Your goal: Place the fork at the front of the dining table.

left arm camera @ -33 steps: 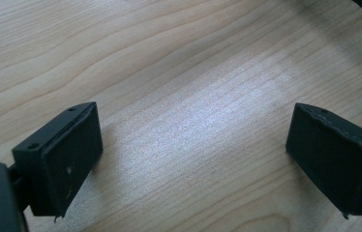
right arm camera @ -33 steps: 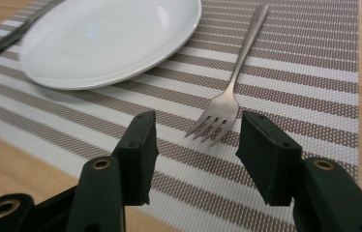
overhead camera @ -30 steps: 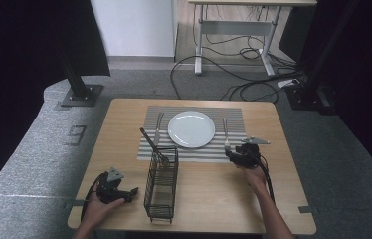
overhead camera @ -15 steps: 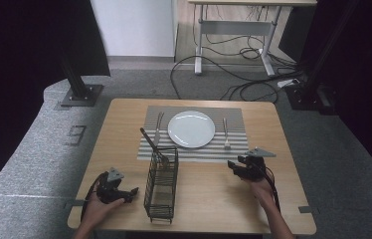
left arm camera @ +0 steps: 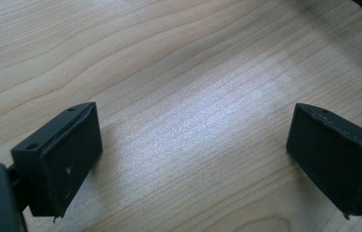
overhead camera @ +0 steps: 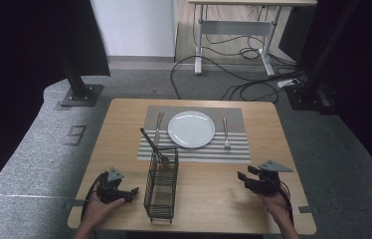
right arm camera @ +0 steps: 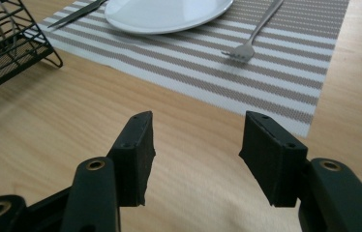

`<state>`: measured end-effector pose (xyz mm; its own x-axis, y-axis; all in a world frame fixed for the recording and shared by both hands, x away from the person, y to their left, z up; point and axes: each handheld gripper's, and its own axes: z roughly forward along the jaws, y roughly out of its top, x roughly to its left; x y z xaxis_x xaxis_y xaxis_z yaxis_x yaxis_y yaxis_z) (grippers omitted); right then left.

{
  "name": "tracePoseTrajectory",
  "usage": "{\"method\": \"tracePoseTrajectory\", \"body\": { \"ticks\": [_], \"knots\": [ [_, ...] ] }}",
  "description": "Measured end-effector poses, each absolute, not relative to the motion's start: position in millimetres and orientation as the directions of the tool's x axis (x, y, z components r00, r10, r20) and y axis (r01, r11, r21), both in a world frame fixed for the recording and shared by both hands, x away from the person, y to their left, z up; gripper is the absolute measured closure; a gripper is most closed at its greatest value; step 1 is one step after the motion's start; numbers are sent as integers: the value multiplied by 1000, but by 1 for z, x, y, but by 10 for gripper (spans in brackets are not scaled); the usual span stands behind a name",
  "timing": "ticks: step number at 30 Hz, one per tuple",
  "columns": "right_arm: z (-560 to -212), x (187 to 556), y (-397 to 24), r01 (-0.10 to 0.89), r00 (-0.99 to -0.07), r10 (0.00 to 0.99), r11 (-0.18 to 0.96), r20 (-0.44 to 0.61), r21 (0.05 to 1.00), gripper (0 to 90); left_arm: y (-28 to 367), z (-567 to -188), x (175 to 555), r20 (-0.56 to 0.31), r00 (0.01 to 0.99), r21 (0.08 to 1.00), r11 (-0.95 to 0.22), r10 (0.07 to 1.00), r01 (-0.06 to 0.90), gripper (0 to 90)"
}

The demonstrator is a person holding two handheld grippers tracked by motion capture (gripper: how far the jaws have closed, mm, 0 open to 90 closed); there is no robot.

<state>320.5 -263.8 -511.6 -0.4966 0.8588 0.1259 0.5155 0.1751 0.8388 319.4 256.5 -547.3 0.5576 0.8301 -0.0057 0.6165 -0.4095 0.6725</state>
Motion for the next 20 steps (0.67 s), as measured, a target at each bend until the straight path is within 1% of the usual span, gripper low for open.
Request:
{"method": "tracePoseTrajectory", "body": {
  "ticks": [6, 15, 20],
  "knots": [
    [-523, 303, -274, 528, -496, 863, 210, 98, 823, 443, 257, -547, 320, -6, 558, 672, -410, 830, 616, 53],
    [-528, 303, -271, 544, -496, 862, 216, 102, 811, 434, 257, -547, 320, -6, 562, 672, -413, 827, 614, 53],
    [-537, 307, -272, 566, -482, 872, 237, 83, 789, 406, 257, -547, 320, -6, 564, 672, -415, 826, 614, 53]
  ]
}}
